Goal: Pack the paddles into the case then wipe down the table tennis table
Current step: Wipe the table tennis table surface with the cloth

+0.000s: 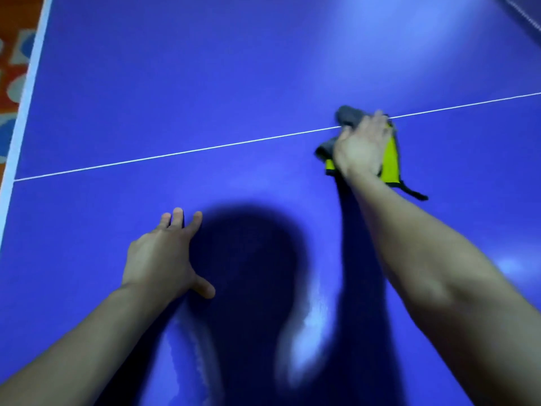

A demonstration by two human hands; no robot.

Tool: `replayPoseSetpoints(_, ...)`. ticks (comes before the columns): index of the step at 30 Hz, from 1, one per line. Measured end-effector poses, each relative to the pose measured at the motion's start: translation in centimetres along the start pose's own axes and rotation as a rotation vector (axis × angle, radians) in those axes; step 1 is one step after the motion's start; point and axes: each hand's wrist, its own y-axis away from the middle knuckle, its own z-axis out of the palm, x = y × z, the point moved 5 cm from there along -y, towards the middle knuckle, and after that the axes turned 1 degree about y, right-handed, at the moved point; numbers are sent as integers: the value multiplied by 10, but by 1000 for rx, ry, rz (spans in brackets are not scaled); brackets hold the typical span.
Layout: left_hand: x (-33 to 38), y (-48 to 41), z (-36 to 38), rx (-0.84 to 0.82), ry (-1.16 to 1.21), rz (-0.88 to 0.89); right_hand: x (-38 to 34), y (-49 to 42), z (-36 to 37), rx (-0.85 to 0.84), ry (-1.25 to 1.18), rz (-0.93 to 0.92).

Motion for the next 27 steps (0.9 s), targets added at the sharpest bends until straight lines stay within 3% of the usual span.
replayPoseSetpoints(5,-3,0,1,12,38,-3,-158,135,23,-112,-167,-716)
replayPoseSetpoints(7,-2,2,0,10,49,-12,-158,149,16,-209,-160,-818)
replayPoseSetpoints(9,-2,3,-1,2,62,-7,-114,112,8,-180,-117,-715)
replayPoseSetpoints(13,-2,2,0,-1,47,-1,19,16,-9,-114,41,-228)
replayPoseSetpoints(16,-3,3,-1,-2,55,-9,10,17,-10,-112,61,-111)
replayPoseSetpoints(19,-2,2,0,-1,49,-15,-71,75,1,-82,45,-344)
replayPoseSetpoints(22,-2,3,1,-5,65,-29,-139,139,7,-172,-21,-623)
replayPoseSetpoints(25,-1,3,-2,-35,89,-41,-107,143,0,-285,-47,-705)
replayPoseSetpoints(27,-1,5,-3,-54,98,-51,-36,133,-15,-223,-73,-614)
